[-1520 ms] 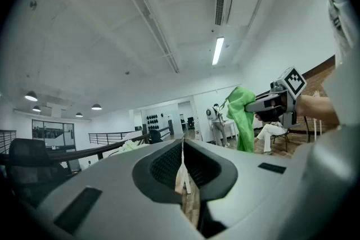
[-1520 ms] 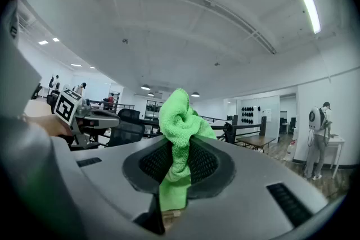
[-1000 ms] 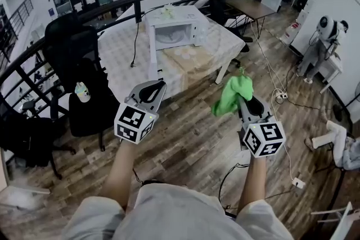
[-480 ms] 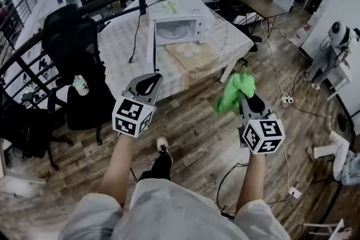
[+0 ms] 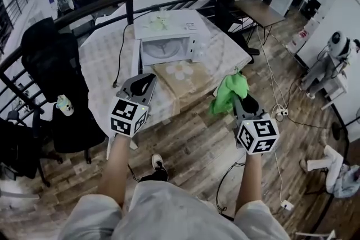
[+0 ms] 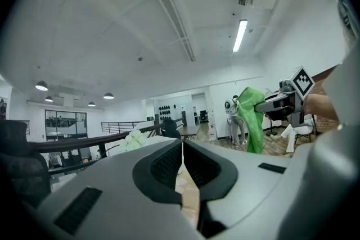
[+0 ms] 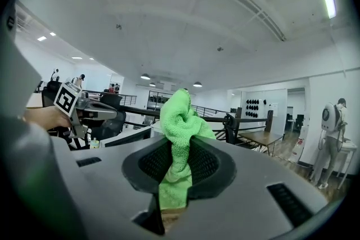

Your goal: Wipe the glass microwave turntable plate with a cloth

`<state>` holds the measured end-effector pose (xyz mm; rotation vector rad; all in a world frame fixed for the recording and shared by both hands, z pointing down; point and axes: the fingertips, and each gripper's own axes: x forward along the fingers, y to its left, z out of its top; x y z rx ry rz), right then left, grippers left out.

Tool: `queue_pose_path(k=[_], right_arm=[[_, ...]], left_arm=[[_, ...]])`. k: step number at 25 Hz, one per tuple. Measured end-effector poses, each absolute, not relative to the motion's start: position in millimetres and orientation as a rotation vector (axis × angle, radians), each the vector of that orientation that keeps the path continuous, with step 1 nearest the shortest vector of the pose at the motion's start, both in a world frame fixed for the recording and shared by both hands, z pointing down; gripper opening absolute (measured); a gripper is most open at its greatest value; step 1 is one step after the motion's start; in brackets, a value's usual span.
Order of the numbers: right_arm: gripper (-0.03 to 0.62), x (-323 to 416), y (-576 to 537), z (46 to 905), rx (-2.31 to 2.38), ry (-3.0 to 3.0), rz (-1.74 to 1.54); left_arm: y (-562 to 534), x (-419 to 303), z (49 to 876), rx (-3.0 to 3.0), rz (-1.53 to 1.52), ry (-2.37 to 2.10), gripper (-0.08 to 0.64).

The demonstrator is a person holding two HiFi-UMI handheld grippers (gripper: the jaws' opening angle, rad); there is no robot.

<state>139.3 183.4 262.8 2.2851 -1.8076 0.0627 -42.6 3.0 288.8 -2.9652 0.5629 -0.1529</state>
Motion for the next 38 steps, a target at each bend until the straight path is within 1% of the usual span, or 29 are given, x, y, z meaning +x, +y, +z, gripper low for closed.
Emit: queue_pose_path(k=[4,9,18,21,27,32,38], right_arm=[[0.077,169.5,116.2,258.6,2.248,-1.84,0.068],[0.077,203.4,51.4,269.2,2.208,-1.856,0.093],[0.077,243.2,-35.7,314.7,2.058,-1.971,0.178],[0.077,257.6,-73.2,332.4,1.992,-2.042,0.192],[0.077,283.4,-126.3,385.7,1.799,-2.117,0.283],[0.077,283.4,-174.0,447.4,1.616,-2.147,0.29],[0.078,276.5,-238.8,508.5,1.573,-2.119,0.316]], left_arm=[[-52.5,-7.8,289.0,-2.964,-0.181,0.581,0.024],[-103.9,17.6,298.4,-2.97,-0.22,0.609,0.025],[-147.2,40.9,318.8,-2.997,-0.271,0.757,0.025],[-165.3,49.2,328.1,-2.975,-0.305,0.877,0.025],[-173.6,71.4,357.0,-2.989,-0.34,1.111,0.025],[-187.3,78.4,394.0,-3.0,-0.355,1.289,0.025],[-212.1,85.3,439.8,-2.953,-0.425,1.39,0.025]])
